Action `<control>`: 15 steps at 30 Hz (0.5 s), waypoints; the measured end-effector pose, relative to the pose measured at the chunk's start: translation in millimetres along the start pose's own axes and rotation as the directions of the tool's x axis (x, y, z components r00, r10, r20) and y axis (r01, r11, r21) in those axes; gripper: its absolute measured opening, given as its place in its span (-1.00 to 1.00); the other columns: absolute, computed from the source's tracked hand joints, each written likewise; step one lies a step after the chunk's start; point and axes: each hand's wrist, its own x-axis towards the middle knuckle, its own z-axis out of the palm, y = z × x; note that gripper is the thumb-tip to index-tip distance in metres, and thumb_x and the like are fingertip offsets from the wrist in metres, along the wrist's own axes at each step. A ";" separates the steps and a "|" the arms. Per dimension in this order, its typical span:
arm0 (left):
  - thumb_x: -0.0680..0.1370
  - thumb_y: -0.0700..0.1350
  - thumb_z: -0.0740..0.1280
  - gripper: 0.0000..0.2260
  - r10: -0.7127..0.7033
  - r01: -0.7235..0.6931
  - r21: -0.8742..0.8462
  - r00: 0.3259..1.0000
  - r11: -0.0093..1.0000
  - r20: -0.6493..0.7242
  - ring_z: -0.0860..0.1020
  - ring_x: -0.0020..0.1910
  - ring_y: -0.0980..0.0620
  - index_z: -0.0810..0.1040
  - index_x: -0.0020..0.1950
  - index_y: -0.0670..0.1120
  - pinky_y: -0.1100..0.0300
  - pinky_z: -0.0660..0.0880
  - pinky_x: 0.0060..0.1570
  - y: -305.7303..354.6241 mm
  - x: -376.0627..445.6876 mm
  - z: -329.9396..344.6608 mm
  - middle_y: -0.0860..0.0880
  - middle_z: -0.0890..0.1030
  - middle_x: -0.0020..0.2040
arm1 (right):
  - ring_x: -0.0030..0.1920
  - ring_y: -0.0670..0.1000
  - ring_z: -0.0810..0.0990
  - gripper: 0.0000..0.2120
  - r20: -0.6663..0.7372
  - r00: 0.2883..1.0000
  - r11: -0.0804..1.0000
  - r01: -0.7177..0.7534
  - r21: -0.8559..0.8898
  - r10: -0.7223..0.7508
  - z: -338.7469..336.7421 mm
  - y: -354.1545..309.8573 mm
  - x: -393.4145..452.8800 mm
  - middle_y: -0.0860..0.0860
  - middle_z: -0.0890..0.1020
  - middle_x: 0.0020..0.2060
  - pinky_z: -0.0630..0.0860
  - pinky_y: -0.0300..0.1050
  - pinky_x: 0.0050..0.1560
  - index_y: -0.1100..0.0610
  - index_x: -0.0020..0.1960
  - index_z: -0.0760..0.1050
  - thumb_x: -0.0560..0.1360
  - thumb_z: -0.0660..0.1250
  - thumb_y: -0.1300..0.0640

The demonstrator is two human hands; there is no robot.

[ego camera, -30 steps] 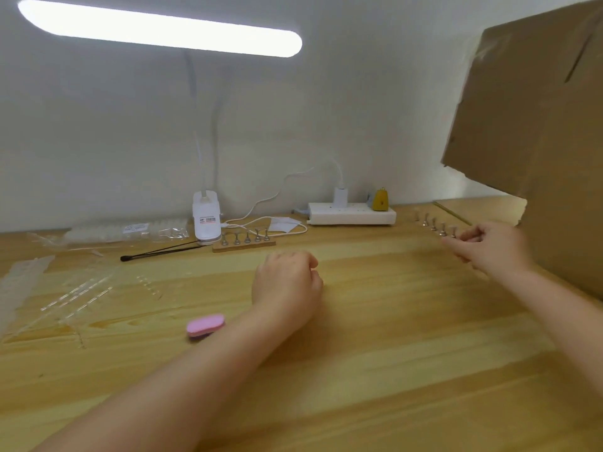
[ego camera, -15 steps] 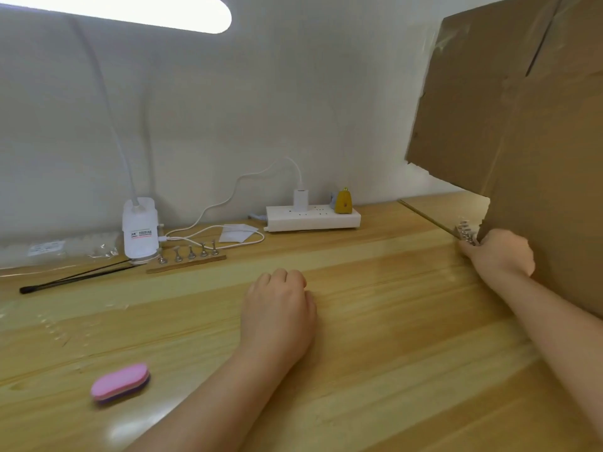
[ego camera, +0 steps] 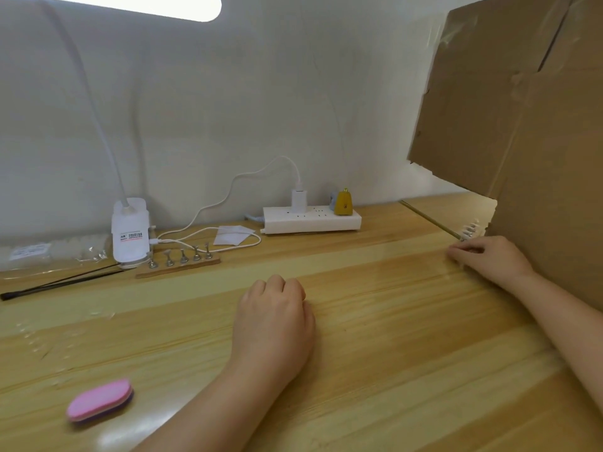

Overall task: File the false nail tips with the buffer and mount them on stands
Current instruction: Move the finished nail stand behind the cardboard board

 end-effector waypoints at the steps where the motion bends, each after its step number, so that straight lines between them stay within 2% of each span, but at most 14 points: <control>1: 0.57 0.05 0.09 -0.79 -0.003 0.003 0.001 1.000 1.000 0.000 0.42 0.03 -0.01 0.47 0.09 0.07 0.14 0.30 0.01 0.0 0.0 -0.1 0.06 0.49 0.03 | -0.02 -0.02 0.58 -0.84 0.034 0.999 0.999 -0.002 -0.039 0.003 -0.5 0.0 3.0 -0.13 0.65 -0.11 0.51 -0.03 -0.01 -0.13 -0.06 0.66 0.44 0.40 -0.15; 4: 0.56 0.04 0.10 -0.79 -0.001 0.001 -0.004 1.000 1.000 -0.004 0.42 0.03 -0.01 0.48 0.09 0.05 0.13 0.31 0.01 0.9 -0.1 -0.1 0.06 0.50 0.03 | -0.05 0.06 0.59 -0.64 0.058 0.992 0.985 -0.106 -0.135 0.115 -2.0 -7.2 13.2 0.00 0.66 -0.09 0.49 -0.02 0.00 0.04 0.16 0.55 0.48 0.31 -0.16; 5: 0.56 0.03 0.10 -0.79 -0.002 0.002 -0.006 1.000 1.000 -0.004 0.42 0.03 -0.01 0.48 0.09 0.05 0.13 0.32 0.02 0.8 0.0 -1.4 0.05 0.50 0.03 | 0.01 0.08 0.59 -0.55 0.065 0.985 0.978 -0.147 -0.146 0.157 -1.6 -11.6 14.3 0.04 0.65 -0.04 0.48 -0.01 0.03 0.05 0.27 0.47 0.49 0.28 -0.17; 7: 0.56 0.02 0.10 -0.78 -0.003 0.003 -0.011 1.000 1.000 -0.005 0.42 0.04 -0.02 0.48 0.09 0.05 0.13 0.33 0.02 0.7 0.7 -0.2 0.05 0.50 0.03 | 0.23 0.13 0.51 -0.45 0.083 0.980 0.970 -0.162 -0.183 0.179 2.1 -17.9 13.8 0.05 0.57 0.22 0.44 0.02 0.16 -0.03 0.43 0.33 0.50 0.24 -0.20; 9: 0.56 0.02 0.11 -0.79 -0.004 0.004 -0.007 1.000 1.000 -0.010 0.42 0.04 -0.02 0.48 0.09 0.04 0.12 0.33 0.02 0.2 0.8 -0.3 0.05 0.50 0.03 | 0.31 0.13 0.46 -0.49 0.065 0.983 0.965 -0.154 -0.211 0.172 5.2 -21.1 6.4 0.01 0.50 0.33 0.43 0.02 0.17 -0.13 0.42 0.33 0.50 0.18 -0.20; 13: 0.56 -0.01 0.12 -0.80 -0.008 0.008 -0.027 1.000 1.000 -0.002 0.42 0.00 -0.01 0.50 0.06 0.01 0.13 0.31 -0.04 1.4 2.5 -0.5 0.03 0.50 0.01 | 0.21 0.12 0.51 -0.61 0.018 0.995 0.959 -0.089 -0.268 0.097 9.6 -22.6 -10.6 0.00 0.57 0.21 0.47 -0.04 0.04 -0.09 0.33 0.44 0.54 0.14 -0.14; 15: 0.58 -0.02 0.11 -0.79 0.005 -0.004 -0.018 1.000 1.000 0.013 0.42 0.00 -0.02 0.50 0.07 0.01 0.13 0.29 -0.06 1.7 2.7 -2.0 0.03 0.51 0.02 | 0.07 0.11 0.55 -0.64 0.001 0.998 0.963 -0.064 -0.262 0.067 12.2 -35.0 -20.5 0.03 0.61 0.11 0.48 -0.07 -0.09 -0.03 0.30 0.45 0.54 0.18 -0.06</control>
